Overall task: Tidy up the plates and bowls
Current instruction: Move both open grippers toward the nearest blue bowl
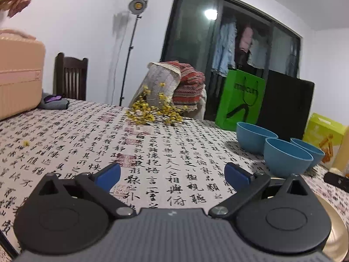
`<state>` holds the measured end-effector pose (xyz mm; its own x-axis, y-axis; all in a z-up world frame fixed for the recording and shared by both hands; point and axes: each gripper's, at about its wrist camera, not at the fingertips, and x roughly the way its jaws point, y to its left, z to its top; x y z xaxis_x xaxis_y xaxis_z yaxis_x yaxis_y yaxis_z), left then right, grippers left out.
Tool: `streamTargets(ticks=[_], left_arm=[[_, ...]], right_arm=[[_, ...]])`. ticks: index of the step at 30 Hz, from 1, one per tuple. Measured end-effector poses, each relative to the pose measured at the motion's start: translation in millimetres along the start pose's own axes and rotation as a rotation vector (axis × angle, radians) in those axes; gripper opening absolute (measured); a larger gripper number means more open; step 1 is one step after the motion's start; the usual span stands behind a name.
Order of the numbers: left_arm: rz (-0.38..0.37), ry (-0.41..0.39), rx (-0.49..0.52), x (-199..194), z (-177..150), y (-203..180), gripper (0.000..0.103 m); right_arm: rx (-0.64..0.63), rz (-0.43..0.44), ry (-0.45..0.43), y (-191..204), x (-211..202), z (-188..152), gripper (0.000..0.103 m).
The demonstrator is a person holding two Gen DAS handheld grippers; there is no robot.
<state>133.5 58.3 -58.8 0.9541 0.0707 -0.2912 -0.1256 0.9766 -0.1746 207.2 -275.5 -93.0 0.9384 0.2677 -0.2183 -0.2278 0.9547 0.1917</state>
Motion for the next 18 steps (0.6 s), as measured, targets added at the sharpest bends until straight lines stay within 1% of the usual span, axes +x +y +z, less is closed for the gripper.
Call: streamTargets(ticks=[2, 4, 6, 9, 12, 15, 18], left_arm=[[-0.014, 0.024, 0.031, 0.1, 2.6, -5.9, 0.103], [-0.045, 0.038, 0.038, -2.2, 9.7, -11.3, 0.103], [-0.09, 0.042, 0.029, -5.8, 22.5, -16.4, 0.103], [-0.132, 0.022, 0.032, -12.7, 46.2, -26.3, 0.103], [-0.177, 0.035, 0.038, -12.6, 67.1, -37.6, 0.103], [-0.214, 0.056, 0.037, -6.4, 86.7, -46.9, 0.103], [-0.228, 0.07, 0.031, 4.0, 103.3, -53.6, 0.103]], right_arm=[[0.008, -0.012, 0.003, 0.0, -0.6, 3.5, 0.103], [0.037, 0.006, 0.007, -2.3, -4.0, 11.3, 0.103], [0.049, 0.028, -0.009, -2.6, -10.0, 25.4, 0.103], [0.041, 0.012, -0.043, -1.2, -15.4, 46.8, 0.103], [0.041, 0.011, -0.061, -0.9, -14.5, 66.5, 0.103], [0.029, 0.006, -0.037, -1.0, -5.2, 84.8, 0.103], [0.012, 0.01, -0.001, -1.8, 9.5, 101.9, 0.103]])
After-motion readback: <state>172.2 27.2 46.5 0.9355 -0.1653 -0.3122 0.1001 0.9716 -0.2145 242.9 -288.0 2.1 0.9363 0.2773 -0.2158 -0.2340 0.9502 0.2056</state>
